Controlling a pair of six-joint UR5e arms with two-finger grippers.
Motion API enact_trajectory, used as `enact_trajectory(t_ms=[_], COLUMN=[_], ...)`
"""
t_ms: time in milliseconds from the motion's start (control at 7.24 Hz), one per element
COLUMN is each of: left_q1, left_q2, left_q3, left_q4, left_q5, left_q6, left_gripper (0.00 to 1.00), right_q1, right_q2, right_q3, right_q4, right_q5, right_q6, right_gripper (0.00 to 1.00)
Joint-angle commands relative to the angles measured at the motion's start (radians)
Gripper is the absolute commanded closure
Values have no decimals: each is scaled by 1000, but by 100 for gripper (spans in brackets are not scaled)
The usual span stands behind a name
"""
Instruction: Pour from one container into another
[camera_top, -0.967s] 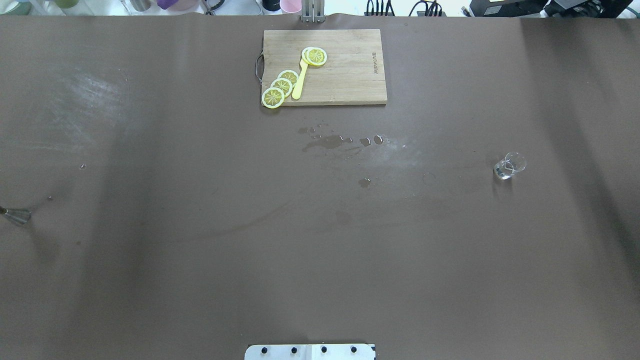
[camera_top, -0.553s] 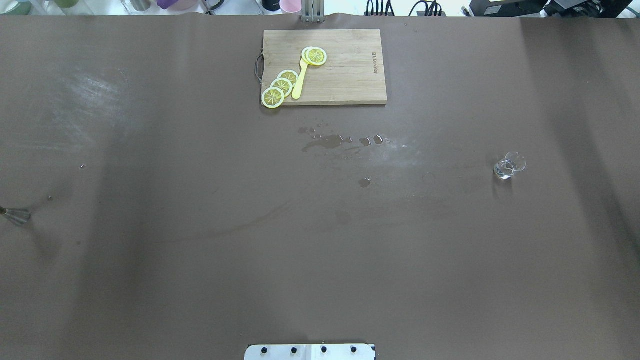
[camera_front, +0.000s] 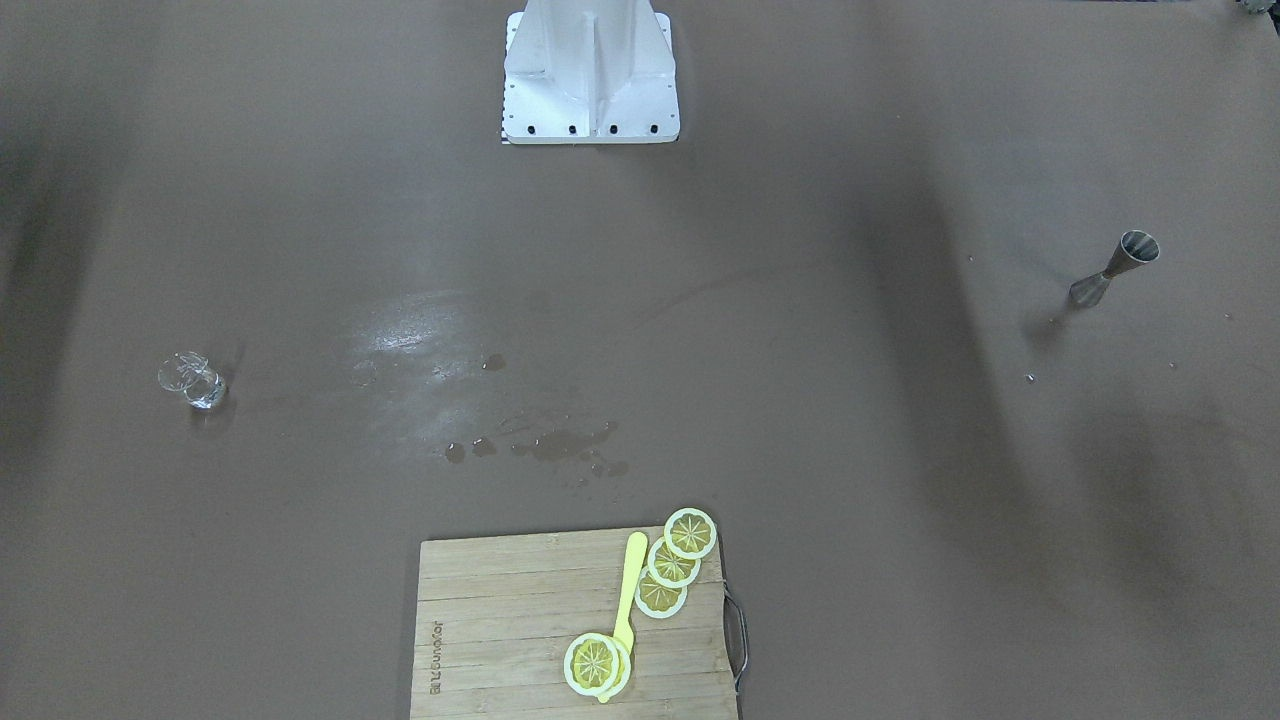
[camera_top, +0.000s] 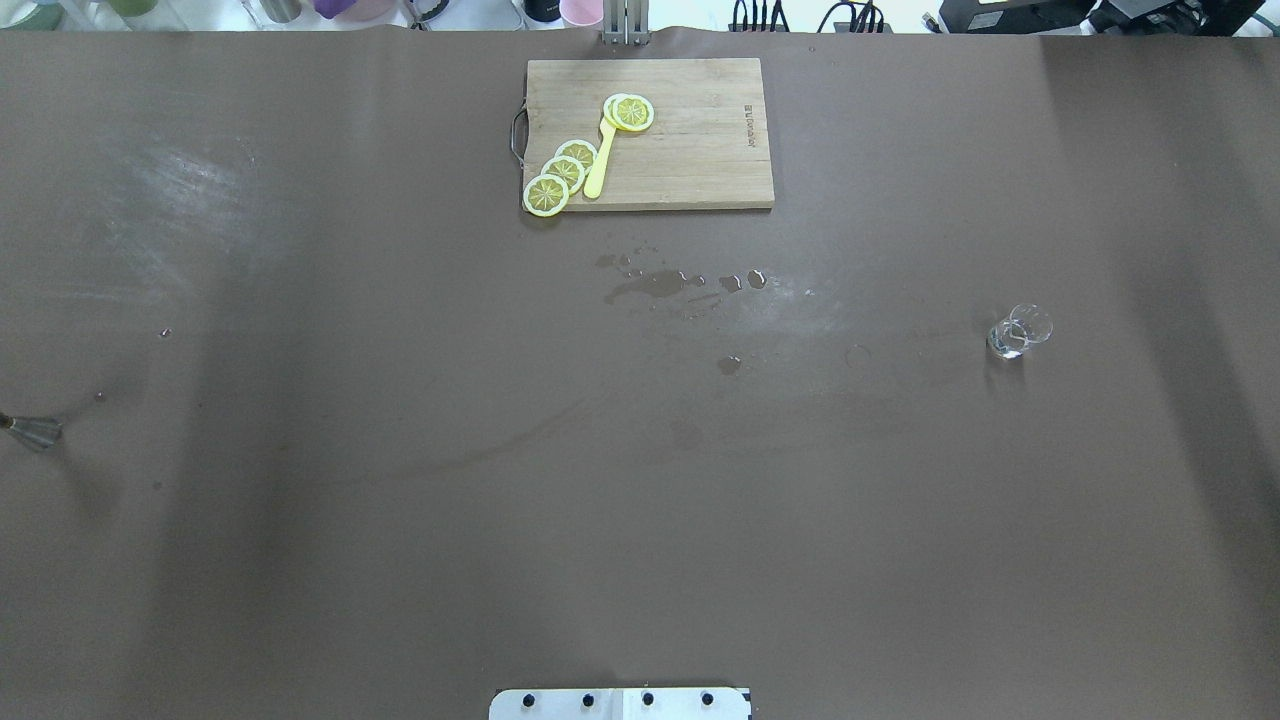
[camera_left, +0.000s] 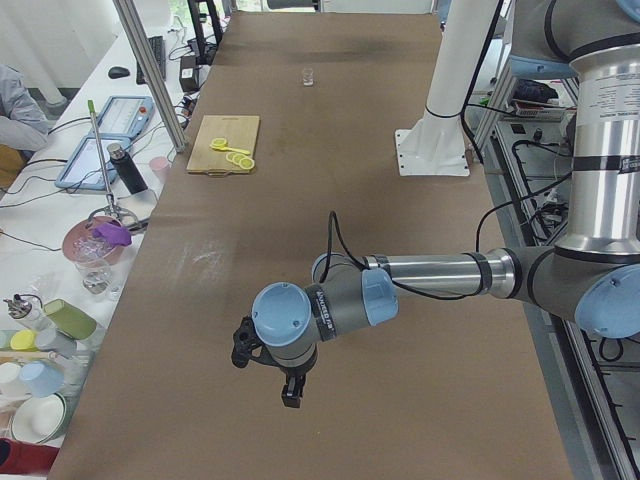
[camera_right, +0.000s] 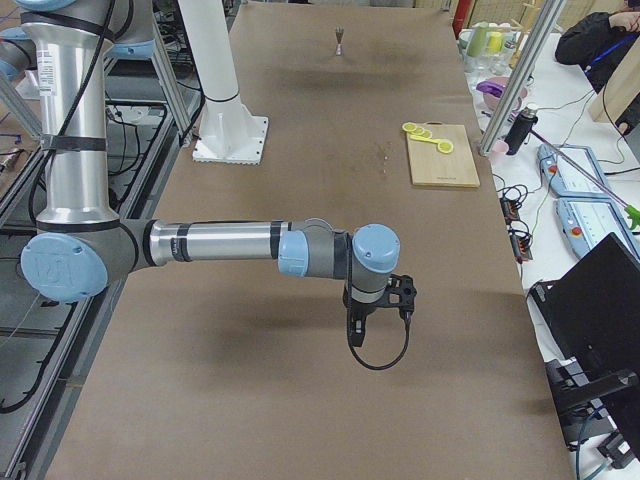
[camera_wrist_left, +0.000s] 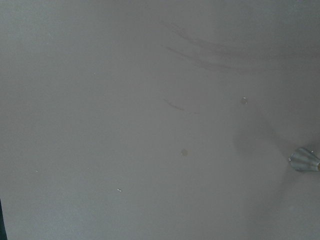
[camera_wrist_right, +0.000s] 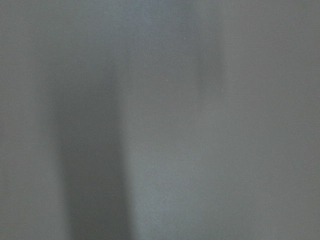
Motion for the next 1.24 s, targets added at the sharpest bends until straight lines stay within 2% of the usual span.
enact_trajectory(t_ms=[0,1105], left_q1=[-9,-15], left_q2=[9,9], left_q3=[-6,-3], left_q4=[-1,-1], left_q5=[0,15], left_q6=[0,0], left_gripper=[1,1], right_q1=[4,3], right_q2=[-20,-24], right_q3=[24,-4], right_q4=[-1,10], right_q5=[-1,-27], right_q6=[1,20], right_gripper=[0,0])
